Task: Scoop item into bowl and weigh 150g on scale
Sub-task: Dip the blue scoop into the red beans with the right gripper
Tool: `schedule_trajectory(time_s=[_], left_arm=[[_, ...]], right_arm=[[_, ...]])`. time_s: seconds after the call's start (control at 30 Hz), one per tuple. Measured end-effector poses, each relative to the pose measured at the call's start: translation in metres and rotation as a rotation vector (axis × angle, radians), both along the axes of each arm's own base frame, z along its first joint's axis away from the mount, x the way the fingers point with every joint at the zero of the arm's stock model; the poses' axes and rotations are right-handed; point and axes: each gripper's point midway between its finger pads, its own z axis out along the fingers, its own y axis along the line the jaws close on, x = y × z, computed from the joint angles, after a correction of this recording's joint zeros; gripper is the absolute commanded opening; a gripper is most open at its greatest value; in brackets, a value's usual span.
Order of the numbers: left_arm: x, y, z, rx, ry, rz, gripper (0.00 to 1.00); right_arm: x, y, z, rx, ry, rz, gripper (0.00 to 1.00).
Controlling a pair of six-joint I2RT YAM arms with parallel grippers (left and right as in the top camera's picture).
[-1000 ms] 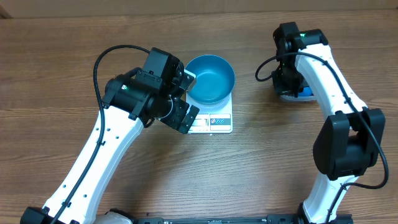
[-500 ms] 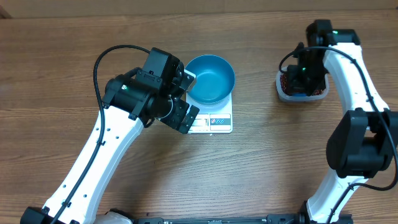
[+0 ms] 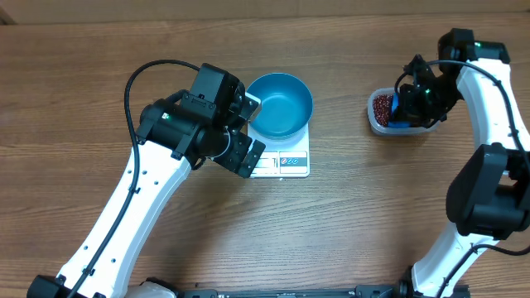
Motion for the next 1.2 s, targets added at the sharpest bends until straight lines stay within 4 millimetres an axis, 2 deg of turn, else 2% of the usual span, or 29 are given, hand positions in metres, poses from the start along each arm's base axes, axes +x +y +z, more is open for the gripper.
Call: schedule_trajectory(time_s=[0.37,1.03,1.2], left_arm=[[0.000,0.000,0.000,0.000,0.000,0.000,1.00],[0.000,0.000,0.000,0.000,0.000,0.000,1.00],[0.000,0.000,0.000,0.000,0.000,0.000,1.00]], right_arm=[[-0.006,-0.018,0.004,0.056,-0.026,0.040,0.04],[-0.012,-0.012,-0.001,0.123,-0.030,0.075,0.04],[-0.012,-0.017,0.001,0.165,-0.045,0.050,0.04]])
